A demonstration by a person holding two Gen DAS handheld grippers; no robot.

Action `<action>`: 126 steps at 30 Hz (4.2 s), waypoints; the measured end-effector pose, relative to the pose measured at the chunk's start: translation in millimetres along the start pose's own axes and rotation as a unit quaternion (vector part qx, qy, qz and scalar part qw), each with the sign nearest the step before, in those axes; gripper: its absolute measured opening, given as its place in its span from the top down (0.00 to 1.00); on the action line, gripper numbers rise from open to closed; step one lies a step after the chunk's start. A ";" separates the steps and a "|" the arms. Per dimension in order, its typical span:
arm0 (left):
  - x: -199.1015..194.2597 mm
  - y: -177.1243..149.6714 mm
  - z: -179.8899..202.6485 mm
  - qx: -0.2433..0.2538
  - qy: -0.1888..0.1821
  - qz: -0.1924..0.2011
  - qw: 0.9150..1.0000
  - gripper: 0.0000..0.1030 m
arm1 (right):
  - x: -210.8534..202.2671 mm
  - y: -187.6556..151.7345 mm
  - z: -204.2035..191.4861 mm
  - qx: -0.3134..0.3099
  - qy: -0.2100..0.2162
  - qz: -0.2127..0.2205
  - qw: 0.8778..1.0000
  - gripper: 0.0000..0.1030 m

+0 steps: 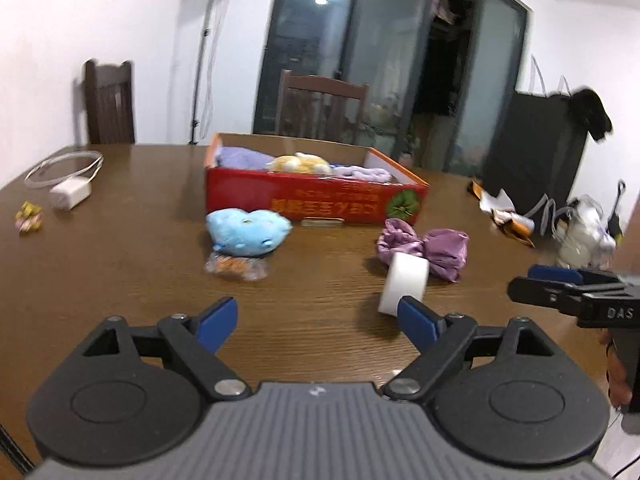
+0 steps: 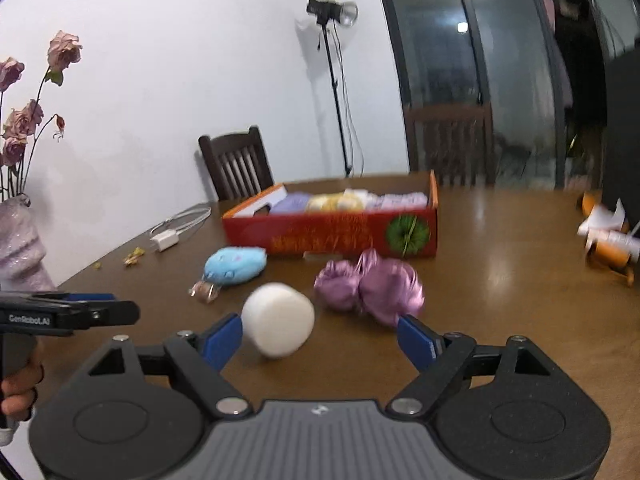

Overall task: Organize soft objects
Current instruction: 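Grasp the purple satin scrunchie on the table with the left gripper, then carry the purple scrunchie into the box and open the left gripper, then move the left gripper to the light-blue plush toy and grasp it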

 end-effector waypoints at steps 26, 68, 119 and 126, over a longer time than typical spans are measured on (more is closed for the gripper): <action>217.4 42.7 -13.1 -0.113 -0.191 -0.124 0.967 0.75 | 142.5 13.1 59.6 0.152 -0.031 -0.087 0.984 0.68; 105.7 127.8 -51.6 -0.123 -0.189 0.017 0.974 0.83 | 97.4 126.2 -36.1 0.047 0.046 0.014 0.998 0.89; 8.8 93.7 -45.4 0.023 0.040 0.063 0.997 0.13 | 34.7 132.8 -31.4 -0.023 0.000 0.085 0.996 0.37; -3.5 16.8 -51.2 -0.020 0.068 0.026 0.997 0.12 | 25.3 41.2 -56.8 -0.059 0.043 0.027 0.997 0.37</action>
Point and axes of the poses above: each gripper's, at about its wrist camera, not at the fingertips, and x roughly the way its jaws point, z to its right, y to its top, the point moved 7 cm from there along x, roughly the way its jaws point, and after that the axes turned 15 degrees about -y, right-handed, at the moved point
